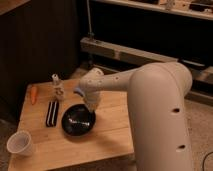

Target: Drag the ceramic bowl in a circle

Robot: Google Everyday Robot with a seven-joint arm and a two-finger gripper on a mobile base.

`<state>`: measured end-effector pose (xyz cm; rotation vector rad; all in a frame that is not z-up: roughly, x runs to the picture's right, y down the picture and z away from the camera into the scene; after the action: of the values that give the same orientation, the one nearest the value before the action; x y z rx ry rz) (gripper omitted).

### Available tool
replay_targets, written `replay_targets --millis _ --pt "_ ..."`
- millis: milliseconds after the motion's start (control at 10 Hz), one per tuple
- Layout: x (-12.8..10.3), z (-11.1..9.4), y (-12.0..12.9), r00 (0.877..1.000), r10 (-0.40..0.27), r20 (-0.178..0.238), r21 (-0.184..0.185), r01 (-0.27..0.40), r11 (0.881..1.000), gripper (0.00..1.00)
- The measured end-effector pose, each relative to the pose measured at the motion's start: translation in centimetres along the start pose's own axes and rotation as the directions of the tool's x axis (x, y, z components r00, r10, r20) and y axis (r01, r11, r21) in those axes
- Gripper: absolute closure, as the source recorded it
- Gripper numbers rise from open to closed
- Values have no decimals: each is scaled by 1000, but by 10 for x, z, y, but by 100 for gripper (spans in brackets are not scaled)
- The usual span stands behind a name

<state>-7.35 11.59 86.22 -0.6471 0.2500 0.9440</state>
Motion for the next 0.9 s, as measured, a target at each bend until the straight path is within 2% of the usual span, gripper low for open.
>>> replay_targets --millis 300,600,900 --pt "28 11 -39 996 78 -45 25 -77 997 86" --pt "72 6 -79 987 146 -63 77 -141 987 86" --pt "127 -3 -113 974 208 -86 142 -195 971 86"
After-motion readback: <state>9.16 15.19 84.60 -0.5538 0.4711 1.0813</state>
